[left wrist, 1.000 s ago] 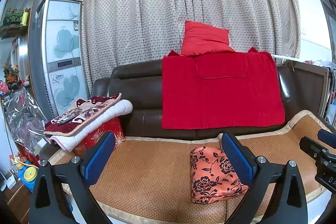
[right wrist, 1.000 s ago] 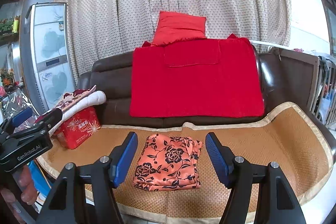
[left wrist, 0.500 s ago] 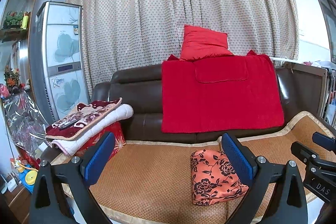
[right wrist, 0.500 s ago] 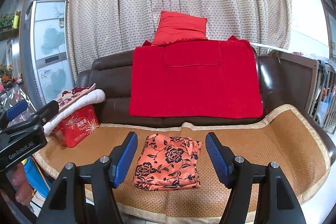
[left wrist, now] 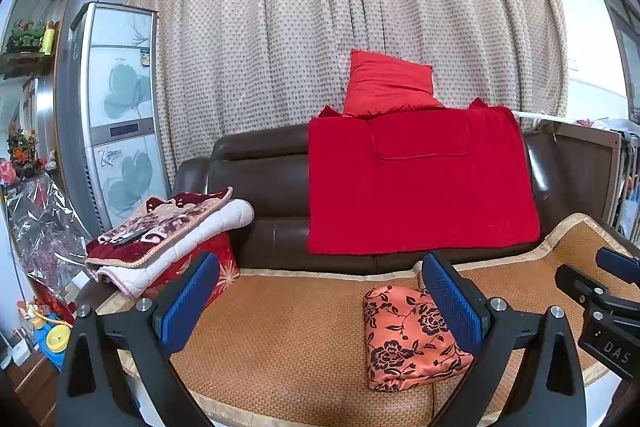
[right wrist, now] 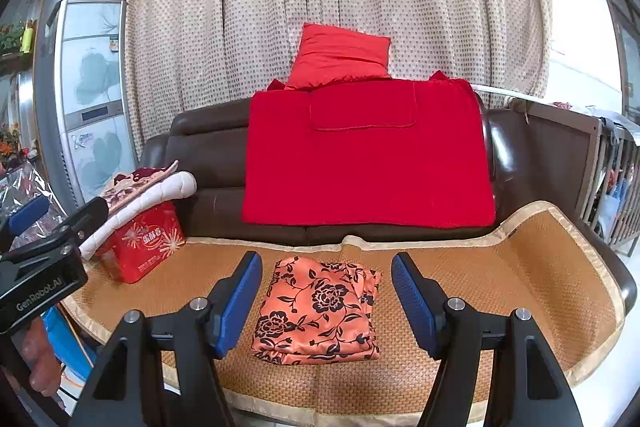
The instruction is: Fold small clothes
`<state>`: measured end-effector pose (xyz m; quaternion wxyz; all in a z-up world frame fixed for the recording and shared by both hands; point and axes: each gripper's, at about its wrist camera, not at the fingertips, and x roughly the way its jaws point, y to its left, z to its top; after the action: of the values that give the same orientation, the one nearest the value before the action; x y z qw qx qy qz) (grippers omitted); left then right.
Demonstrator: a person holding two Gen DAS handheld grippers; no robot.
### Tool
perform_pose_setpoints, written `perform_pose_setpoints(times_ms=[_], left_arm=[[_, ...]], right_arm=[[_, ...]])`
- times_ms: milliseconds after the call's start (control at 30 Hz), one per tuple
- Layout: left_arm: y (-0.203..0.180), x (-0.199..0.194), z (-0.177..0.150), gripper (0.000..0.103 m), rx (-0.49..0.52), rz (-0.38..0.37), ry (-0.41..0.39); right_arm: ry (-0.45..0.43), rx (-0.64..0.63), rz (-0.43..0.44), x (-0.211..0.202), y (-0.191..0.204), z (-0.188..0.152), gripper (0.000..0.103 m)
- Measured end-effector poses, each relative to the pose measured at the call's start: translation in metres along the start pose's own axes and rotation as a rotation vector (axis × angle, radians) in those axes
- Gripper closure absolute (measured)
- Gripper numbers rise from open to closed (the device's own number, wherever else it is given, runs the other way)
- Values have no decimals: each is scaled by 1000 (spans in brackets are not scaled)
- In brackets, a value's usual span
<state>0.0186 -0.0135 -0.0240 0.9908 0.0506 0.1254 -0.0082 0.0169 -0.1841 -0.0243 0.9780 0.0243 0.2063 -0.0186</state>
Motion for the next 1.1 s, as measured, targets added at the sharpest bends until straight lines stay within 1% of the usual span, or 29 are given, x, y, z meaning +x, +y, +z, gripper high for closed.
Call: perform_pose_setpoints(times_ms=[333,567,1100], left_arm=[[5,-18,6,2,-1,-22,-46],[5,-24,7,2,4,-33,-61],[5,-14,3,2,-14,-24,-46]], right_arm=[[-8,-5,-11,-7,4,2,32],[-22,-11,-25,-13,6,4,32],[-24,-16,-49,-9,7,6,32]])
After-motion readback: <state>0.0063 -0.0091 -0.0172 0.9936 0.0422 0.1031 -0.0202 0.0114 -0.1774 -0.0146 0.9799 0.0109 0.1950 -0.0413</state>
